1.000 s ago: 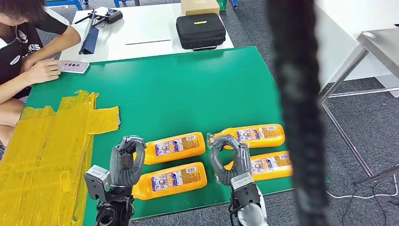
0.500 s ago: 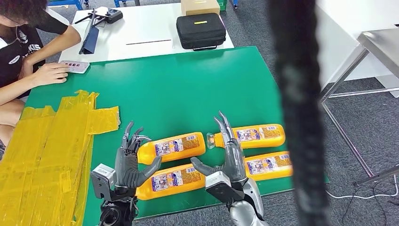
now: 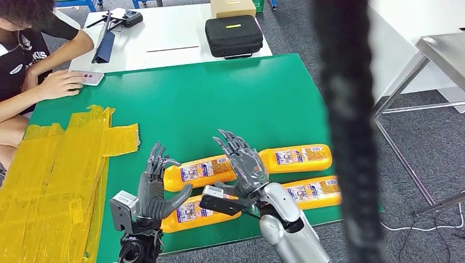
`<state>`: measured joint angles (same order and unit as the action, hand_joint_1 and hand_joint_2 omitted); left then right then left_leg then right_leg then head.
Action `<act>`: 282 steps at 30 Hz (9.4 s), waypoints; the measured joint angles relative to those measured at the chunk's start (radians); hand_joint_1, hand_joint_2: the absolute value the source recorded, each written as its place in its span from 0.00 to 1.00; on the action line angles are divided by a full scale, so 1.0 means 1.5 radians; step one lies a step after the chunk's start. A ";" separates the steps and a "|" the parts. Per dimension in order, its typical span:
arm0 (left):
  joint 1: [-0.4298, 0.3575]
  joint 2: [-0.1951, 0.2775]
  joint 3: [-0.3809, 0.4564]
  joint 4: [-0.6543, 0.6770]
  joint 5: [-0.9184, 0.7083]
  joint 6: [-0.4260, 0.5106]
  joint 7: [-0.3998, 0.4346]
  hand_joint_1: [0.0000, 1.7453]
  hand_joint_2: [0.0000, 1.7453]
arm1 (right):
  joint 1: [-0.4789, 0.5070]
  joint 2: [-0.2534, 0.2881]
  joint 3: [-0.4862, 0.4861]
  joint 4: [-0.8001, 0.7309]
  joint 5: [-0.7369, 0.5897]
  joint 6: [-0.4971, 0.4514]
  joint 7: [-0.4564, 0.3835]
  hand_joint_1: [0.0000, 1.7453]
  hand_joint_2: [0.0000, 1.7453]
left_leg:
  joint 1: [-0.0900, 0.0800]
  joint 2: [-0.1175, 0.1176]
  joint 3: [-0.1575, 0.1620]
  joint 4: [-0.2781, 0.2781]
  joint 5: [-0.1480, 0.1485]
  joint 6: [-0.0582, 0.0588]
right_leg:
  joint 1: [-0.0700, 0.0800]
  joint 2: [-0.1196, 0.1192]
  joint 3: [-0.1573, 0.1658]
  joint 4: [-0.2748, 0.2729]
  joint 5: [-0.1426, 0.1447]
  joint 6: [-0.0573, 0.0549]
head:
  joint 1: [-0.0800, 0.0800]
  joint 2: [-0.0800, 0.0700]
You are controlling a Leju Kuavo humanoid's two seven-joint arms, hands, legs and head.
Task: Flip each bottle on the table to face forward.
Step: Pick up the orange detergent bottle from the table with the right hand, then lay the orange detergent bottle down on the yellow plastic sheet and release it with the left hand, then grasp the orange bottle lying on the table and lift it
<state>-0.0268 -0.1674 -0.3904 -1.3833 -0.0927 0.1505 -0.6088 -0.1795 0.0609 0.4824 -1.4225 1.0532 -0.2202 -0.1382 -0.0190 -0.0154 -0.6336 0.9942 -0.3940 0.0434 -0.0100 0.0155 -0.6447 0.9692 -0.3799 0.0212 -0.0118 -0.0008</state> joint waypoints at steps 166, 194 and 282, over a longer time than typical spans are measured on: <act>-0.152 0.004 -0.011 -0.009 0.068 -0.015 0.093 1.00 1.00 | -0.104 0.102 0.040 0.258 -0.489 0.022 -0.291 1.00 1.00 | 0.000 0.000 0.000 0.000 0.001 0.000 | 0.000 0.000 0.000 0.000 0.000 0.000 | 0.000 0.000; -0.191 0.006 0.099 0.037 -0.337 0.355 0.060 1.00 1.00 | -0.072 0.103 0.054 0.166 -0.486 -0.044 -0.284 0.00 1.00 | 0.000 0.000 0.000 0.000 0.001 0.000 | 0.000 0.000 0.000 0.000 0.000 0.000 | 0.000 0.000; -0.166 0.040 0.201 0.051 -0.223 0.012 0.152 0.00 1.00 | -0.024 -0.062 0.192 0.117 0.004 0.162 0.082 0.04 1.00 | 0.001 -0.001 0.000 0.000 0.002 -0.002 | 0.002 -0.001 0.001 0.000 0.001 -0.001 | 0.000 0.000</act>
<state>-0.2759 -0.1081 -0.0887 -1.3061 -0.4276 0.1689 -0.3814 -0.2155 -0.0328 0.7706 -1.2474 1.0586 0.0232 -0.0149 -0.0172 -0.0162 -0.6333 0.9943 -0.3909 0.0410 -0.0075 0.0136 -0.6440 0.9692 -0.3789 0.0191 -0.0116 -0.0008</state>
